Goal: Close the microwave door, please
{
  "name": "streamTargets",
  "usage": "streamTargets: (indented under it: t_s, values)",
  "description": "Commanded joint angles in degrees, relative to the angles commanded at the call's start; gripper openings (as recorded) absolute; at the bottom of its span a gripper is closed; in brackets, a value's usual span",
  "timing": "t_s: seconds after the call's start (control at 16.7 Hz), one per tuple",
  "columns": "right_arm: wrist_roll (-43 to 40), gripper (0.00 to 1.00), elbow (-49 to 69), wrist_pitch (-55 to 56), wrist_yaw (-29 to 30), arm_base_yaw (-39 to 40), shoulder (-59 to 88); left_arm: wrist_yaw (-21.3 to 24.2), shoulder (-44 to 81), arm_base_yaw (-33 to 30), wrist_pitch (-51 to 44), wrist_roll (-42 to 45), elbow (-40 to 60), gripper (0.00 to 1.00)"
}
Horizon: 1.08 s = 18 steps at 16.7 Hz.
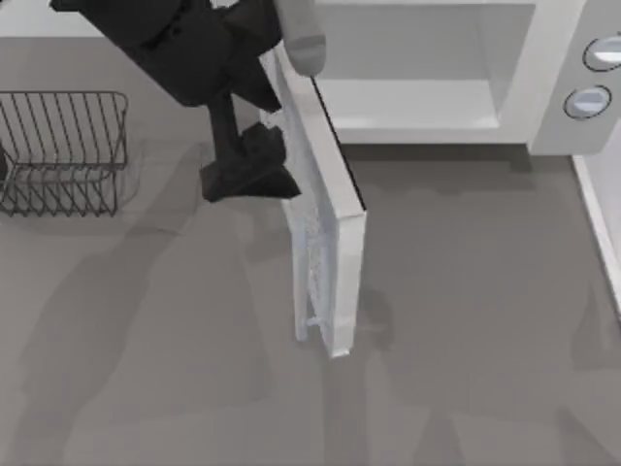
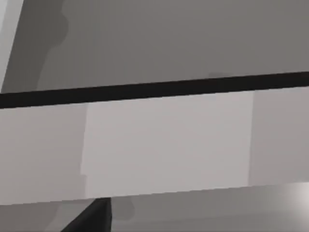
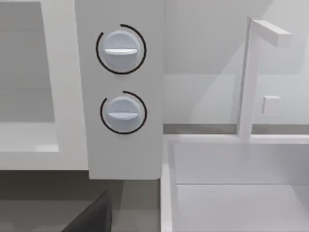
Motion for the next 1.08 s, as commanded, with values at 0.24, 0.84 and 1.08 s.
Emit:
streamTargets:
  t_s: [0.24,0.84,1.08]
  values:
    - [0.0,1.0,0.0,0.0,0.0,0.0,0.0,-0.11,-0.02,-0.32,1.03,-0.33,-0.93,1.0]
    - [0.0,1.0,0.0,0.0,0.0,0.0,0.0,-0.11,-0.02,-0.32,1.03,-0.33,-0.93,0.32]
    - [0.0,1.0,0.0,0.0,0.0,0.0,0.0,-0.11,-0.02,-0.32,1.03,-0.33,-0.93,0.02]
